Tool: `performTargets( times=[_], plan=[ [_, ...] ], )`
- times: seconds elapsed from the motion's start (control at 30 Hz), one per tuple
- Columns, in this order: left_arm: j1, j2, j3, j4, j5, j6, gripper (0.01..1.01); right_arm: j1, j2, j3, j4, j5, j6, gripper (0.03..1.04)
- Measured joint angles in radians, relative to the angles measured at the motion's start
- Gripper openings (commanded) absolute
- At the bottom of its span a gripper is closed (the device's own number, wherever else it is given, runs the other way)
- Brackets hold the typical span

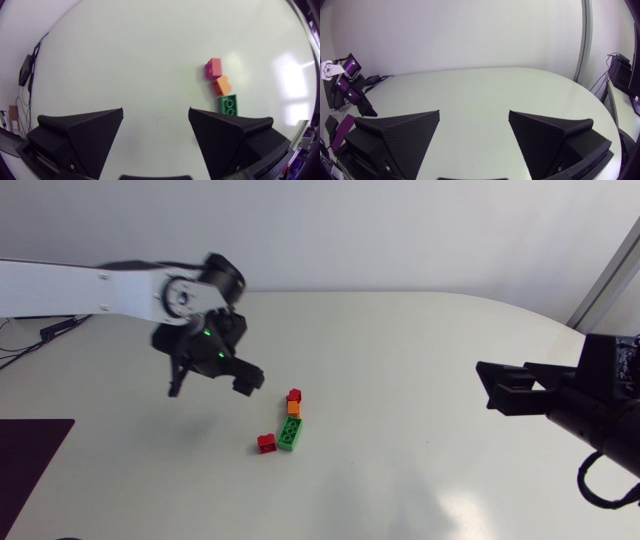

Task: Sort duplo bricks by size, large to the right and small to the left

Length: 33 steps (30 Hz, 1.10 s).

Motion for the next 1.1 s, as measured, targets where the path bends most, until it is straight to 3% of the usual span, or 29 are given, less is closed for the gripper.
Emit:
performTargets(
  times=[0.17, 0.33, 0.53, 0.63, 0.8, 0.9, 1.1],
  plan=[
    [-0.071, 0.209, 0.029, -0.024, -0.089, -0.008, 0.898, 0.000, -0.034, -0.001, -0.022, 0.000, 0.000, 1.00],
    [-0.111, 0.262, 0.071, -0.026, -0.106, -0.023, 0.902, -0.001, -0.075, -0.021, -0.022, 0.001, -0.001, 1.00],
    [-0.130, 0.241, 0.072, -0.016, 0.383, 0.002, 0.923, -0.001, -0.086, -0.052, -0.041, 0.000, 0.000, 1.00],
    [-0.109, 0.178, 0.072, -0.024, 0.451, 0.018, 0.925, -0.001, -0.090, -0.052, -0.043, 0.000, 0.000, 1.00],
    [0.038, 0.065, 0.078, -0.031, 0.447, 0.047, 0.931, 0.014, -0.080, -0.051, -0.058, -0.006, 0.000, 1.00],
    [0.063, 0.031, 0.062, -0.050, 0.394, 0.070, 0.933, 0.116, 0.021, -0.020, -0.095, 0.046, -0.001, 0.99],
    [-0.068, -0.001, -0.082, -0.015, 0.359, 0.121, 0.933, 0.278, 0.361, 0.151, -0.131, 0.053, -0.053, 0.96]
  ],
)
